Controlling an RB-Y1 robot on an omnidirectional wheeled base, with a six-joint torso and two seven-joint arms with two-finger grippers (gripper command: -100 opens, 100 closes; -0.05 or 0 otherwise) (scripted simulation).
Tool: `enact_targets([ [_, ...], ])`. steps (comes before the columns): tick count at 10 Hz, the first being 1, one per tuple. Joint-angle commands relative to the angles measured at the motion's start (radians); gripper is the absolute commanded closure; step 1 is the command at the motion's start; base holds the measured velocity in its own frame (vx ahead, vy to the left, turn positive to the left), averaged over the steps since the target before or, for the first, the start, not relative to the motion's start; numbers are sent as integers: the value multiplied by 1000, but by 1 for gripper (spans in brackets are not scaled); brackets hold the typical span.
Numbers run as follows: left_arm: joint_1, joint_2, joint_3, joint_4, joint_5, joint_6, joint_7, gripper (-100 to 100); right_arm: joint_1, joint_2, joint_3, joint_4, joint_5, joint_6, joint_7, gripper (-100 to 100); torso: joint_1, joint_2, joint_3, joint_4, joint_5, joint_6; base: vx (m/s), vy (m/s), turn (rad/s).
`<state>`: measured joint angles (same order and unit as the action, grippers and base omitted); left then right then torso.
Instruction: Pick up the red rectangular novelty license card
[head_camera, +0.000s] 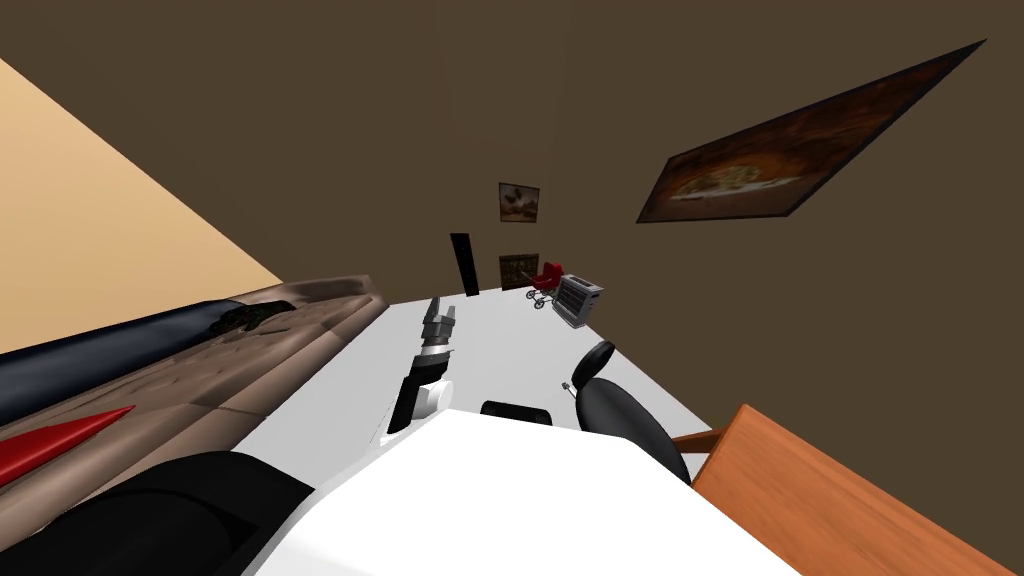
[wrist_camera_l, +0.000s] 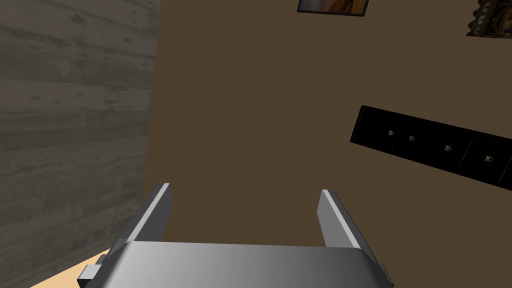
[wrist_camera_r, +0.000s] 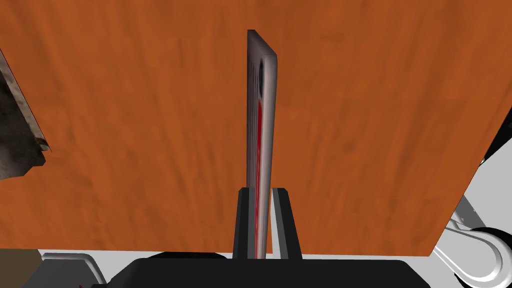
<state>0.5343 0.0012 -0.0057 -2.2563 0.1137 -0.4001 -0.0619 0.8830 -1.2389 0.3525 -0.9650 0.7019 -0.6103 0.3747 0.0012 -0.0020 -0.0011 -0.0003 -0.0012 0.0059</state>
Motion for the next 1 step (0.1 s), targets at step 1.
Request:
enact_targets([
  [1,0,0,0,0,0,0,0,0,0,0,0,0,0,0,0,0,0,0,0,0,0,0,0,0,0],
])
